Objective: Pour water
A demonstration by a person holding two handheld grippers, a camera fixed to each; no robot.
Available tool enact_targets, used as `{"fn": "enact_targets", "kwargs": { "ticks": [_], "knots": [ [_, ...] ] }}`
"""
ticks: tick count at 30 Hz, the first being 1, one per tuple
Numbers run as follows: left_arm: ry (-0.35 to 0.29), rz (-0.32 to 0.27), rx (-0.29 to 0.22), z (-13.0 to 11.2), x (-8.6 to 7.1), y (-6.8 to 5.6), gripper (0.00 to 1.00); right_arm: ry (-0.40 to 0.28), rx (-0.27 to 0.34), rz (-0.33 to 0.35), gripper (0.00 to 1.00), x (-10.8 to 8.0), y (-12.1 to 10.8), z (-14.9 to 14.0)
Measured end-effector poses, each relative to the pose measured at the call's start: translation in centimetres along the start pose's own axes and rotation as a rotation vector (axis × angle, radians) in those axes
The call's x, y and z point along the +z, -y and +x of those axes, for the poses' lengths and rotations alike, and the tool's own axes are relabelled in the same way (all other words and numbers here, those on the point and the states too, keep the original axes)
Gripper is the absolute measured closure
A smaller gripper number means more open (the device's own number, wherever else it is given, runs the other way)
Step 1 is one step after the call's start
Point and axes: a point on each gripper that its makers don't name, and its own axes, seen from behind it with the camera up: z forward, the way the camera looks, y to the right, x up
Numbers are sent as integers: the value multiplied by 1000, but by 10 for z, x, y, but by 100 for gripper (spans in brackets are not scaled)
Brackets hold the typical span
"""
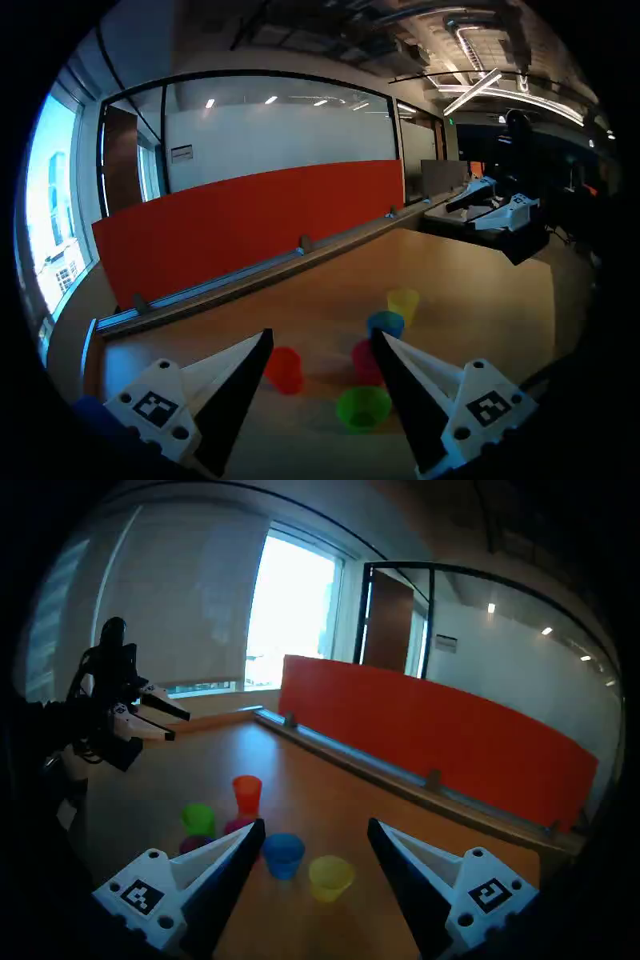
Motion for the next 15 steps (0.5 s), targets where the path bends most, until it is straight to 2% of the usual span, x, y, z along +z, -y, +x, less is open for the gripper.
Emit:
{"fn": "enact_targets", "kwargs": {
  "ticks": [6, 15],
  "knots": [
    [47, -34, 7, -13, 5, -9, 10, 44, -17, 54, 0, 6, 7, -6],
    [103, -67, 10, -31, 10, -11, 10, 104, -43, 121, 0, 15, 15, -14]
  ]
}}
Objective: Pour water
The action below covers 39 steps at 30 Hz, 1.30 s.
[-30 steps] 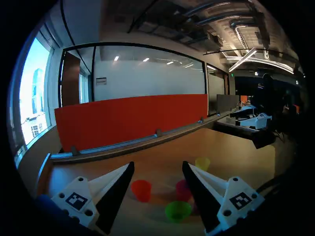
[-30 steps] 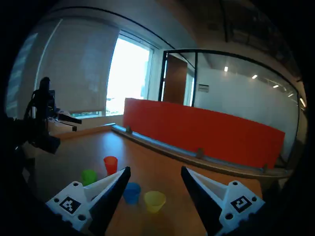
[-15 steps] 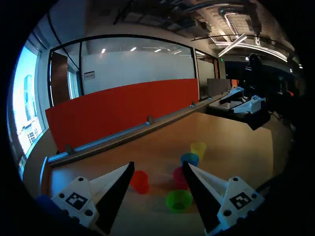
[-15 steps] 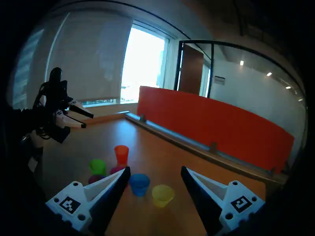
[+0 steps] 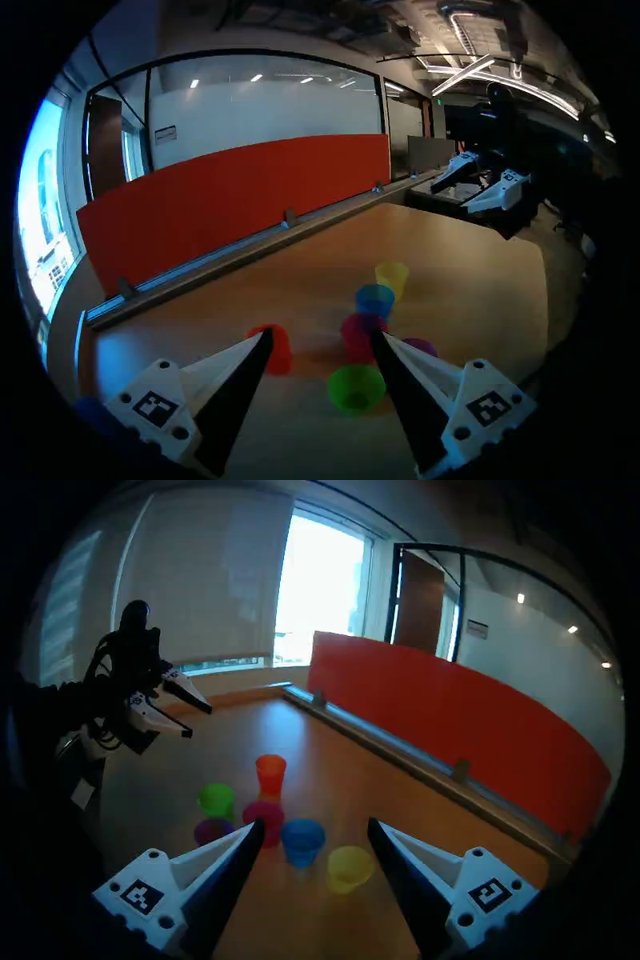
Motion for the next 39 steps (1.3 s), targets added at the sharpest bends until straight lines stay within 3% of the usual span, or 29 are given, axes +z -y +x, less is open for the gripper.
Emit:
{"fn": "enact_targets", "kwargs": {
  "ticks": [11, 20, 39],
  "knots": [
    [71, -41, 2, -36, 12, -9, 10, 61, -27, 58, 1, 26, 9, -18],
    [133, -106, 24, -67, 23, -28, 10, 99, -40, 83, 0, 52, 8, -35],
    [227, -143, 31, -125, 47, -37, 10, 153, -47, 150, 0, 99, 18, -69]
  ]
}}
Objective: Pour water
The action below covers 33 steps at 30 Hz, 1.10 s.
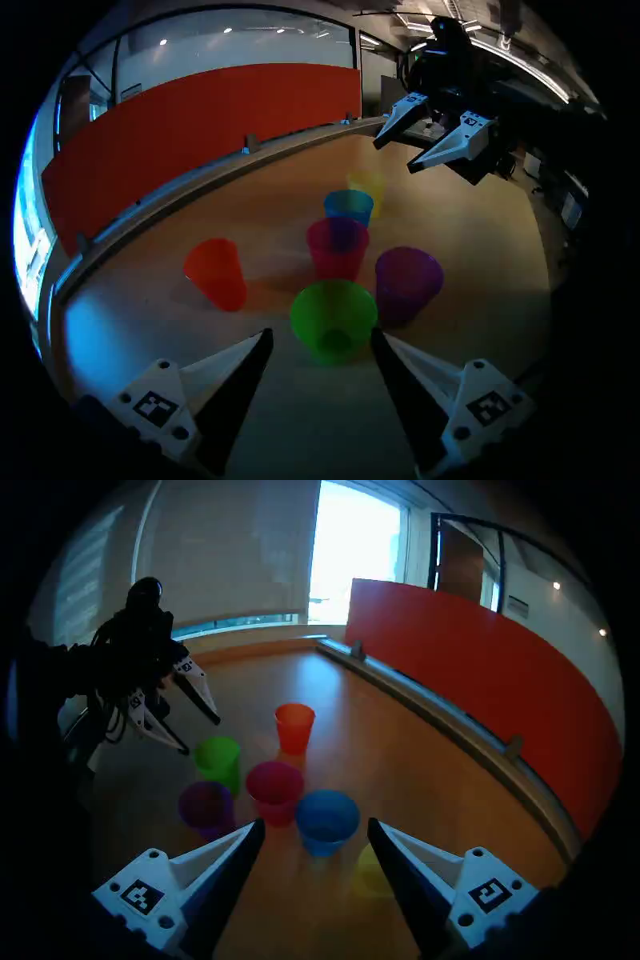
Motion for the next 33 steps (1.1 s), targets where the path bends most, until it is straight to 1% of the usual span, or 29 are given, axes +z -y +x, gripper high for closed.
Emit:
{"fn": "enact_targets", "kwargs": {
  "ticks": [8, 15, 23, 33],
  "knots": [
    [23, -24, 14, -10, 12, -8, 10, 14, -9, 8, 0, 9, -1, -4],
    [38, -29, 25, -14, 22, -10, 10, 25, -17, 18, 0, 16, -1, -9],
    [32, -32, 34, -14, 34, -10, 10, 35, -18, 26, 0, 22, -2, -13],
    [11, -44, 34, -6, 44, -12, 10, 42, -22, 37, 0, 31, -2, -14]
  ]
}}
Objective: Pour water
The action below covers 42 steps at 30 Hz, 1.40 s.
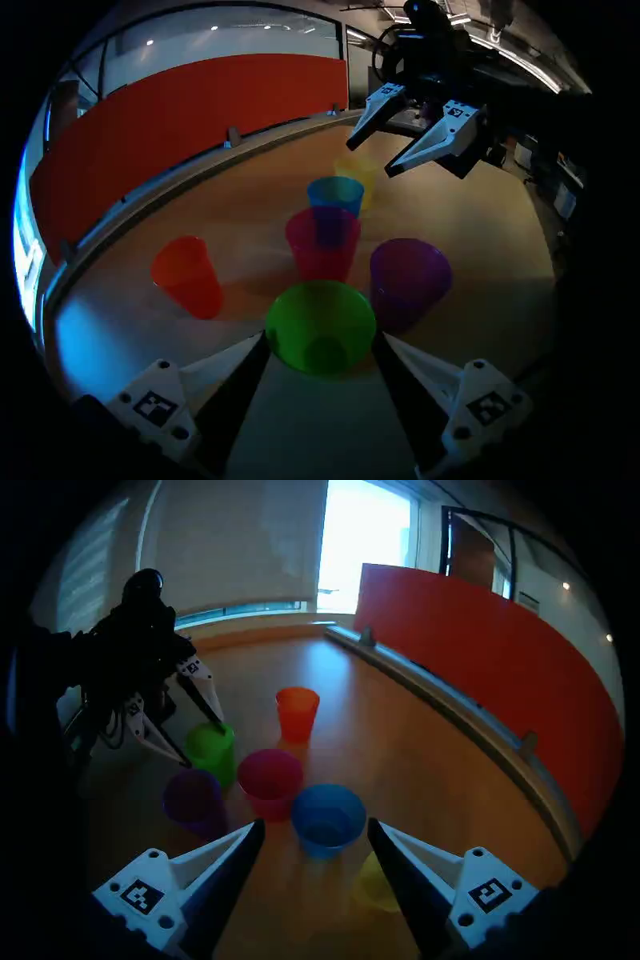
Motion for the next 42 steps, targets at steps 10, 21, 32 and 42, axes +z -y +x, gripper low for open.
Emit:
{"fn": "enact_targets", "kwargs": {
  "ticks": [10, 21, 32, 42],
  "knots": [
    [-5, -6, 5, 1, 7, 0, 10, 2, 3, 6, 0, 4, -1, -1],
    [-9, -12, -1, 1, 9, -2, 13, 2, 2, 6, 0, 7, -3, 0],
    [-21, 8, 2, 2, 7, 4, 14, 16, -4, 13, 0, 17, -4, -5],
    [-34, 21, 2, 7, 0, 8, 14, 40, -15, -1, 0, 31, -11, -12]
  ]
}}
